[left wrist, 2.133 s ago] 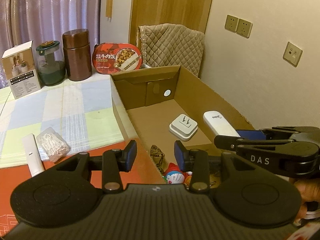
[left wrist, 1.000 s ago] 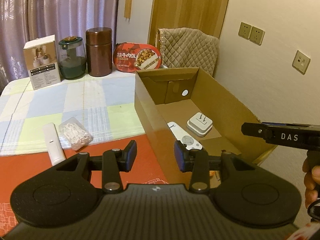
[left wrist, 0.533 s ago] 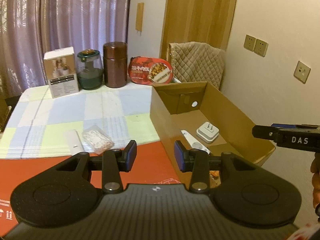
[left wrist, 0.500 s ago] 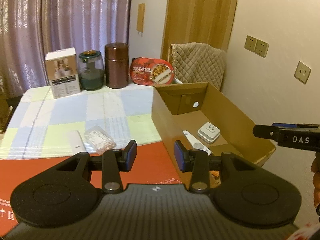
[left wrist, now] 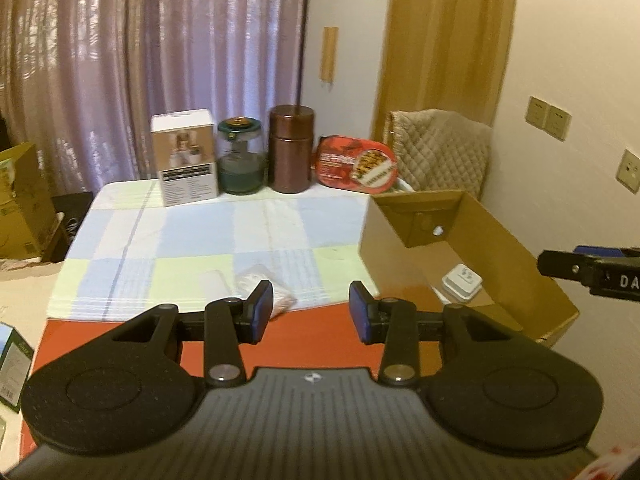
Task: Organize rigid objects
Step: 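Withdraw both tools from the box back over the mat, then grasp the long white tube with the left tool while the right tool grasps the clear floss-pick box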
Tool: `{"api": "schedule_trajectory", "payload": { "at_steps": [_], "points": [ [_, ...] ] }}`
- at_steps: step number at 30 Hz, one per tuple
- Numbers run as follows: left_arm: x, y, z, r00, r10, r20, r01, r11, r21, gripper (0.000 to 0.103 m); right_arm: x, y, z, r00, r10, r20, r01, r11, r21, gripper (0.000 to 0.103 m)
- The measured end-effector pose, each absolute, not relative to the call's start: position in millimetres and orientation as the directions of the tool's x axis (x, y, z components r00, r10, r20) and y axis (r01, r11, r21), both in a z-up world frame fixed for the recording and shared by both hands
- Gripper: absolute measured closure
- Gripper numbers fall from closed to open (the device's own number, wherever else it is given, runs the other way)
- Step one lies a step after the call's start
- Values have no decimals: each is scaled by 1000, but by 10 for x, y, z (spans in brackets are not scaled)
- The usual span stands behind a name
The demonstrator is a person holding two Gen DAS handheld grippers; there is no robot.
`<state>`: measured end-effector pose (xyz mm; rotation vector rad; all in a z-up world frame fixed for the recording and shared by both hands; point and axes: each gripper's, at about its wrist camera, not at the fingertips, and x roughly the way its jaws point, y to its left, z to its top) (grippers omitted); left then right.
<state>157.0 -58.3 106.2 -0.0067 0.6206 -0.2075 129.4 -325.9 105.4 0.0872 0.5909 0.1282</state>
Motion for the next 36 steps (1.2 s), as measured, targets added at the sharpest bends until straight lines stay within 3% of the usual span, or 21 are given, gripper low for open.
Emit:
{"api": "schedule_trajectory", "payload": {
  "at_steps": [12, 15, 27, 36],
  "points": [
    [1612, 70, 1058, 814, -77, -576, 73, 997, -30, 58, 1419, -2793, 1020, 814, 240, -529, -181, 970, 161, 33],
    [1656, 194, 926, 804, -54, -592, 44, 999, -31, 54, 1468, -2648, 941, 804, 270, -529, -212, 963, 168, 32],
    [1935, 495, 192, 770, 19, -638, -28, 1000, -5, 52, 1891, -2056, 282, 746, 326, -581, -289, 944, 160, 31],
    [2387, 578, -362, 737, -3, -676, -6, 1000, -11, 51, 2508, -1781, -323, 692, 321, -647, -304, 942, 143, 31]
  ]
}}
